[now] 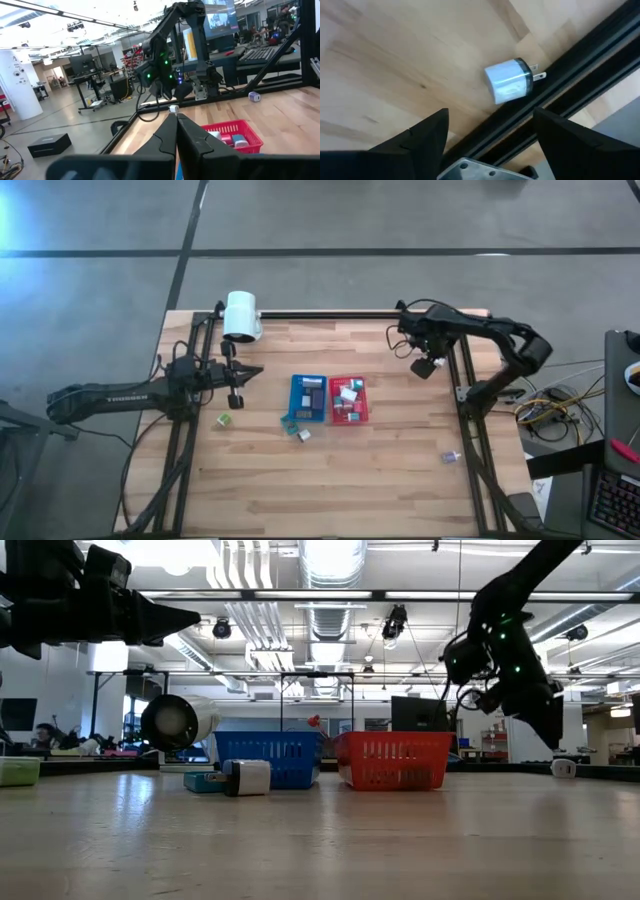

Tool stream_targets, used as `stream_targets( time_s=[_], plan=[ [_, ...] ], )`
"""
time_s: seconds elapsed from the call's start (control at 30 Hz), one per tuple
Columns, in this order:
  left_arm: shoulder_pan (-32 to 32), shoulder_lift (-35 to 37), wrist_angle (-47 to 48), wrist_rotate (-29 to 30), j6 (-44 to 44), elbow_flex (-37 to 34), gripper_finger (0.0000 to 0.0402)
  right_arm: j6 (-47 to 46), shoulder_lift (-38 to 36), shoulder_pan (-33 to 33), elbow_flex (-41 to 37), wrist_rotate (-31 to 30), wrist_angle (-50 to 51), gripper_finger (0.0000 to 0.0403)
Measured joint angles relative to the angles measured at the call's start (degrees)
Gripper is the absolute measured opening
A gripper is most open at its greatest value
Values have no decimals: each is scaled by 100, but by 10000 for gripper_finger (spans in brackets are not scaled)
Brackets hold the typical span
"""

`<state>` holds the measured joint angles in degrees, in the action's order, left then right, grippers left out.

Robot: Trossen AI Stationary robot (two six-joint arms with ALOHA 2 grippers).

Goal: Pick & Place Office items
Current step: Put the black white adaptor into the red bin

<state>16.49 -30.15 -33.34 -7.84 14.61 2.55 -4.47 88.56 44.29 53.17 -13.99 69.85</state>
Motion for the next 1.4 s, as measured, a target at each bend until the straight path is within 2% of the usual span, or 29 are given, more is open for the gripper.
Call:
stream_targets(
  time_s=[0.37,0.7,1.13,1.4],
  plan=[
    [2,0,0,4,-24,0,12,365,803,247,0,-370,-263,281],
    [4,0,-2,13,-24,0,13,1013,969,472,13,-417,-344,269],
    [4,0,-2,9,-92,0,12,982,1257,501,7,-463,-427,213],
    [4,0,-2,7,-92,0,13,960,1142,499,4,-545,-447,137]
  ],
)
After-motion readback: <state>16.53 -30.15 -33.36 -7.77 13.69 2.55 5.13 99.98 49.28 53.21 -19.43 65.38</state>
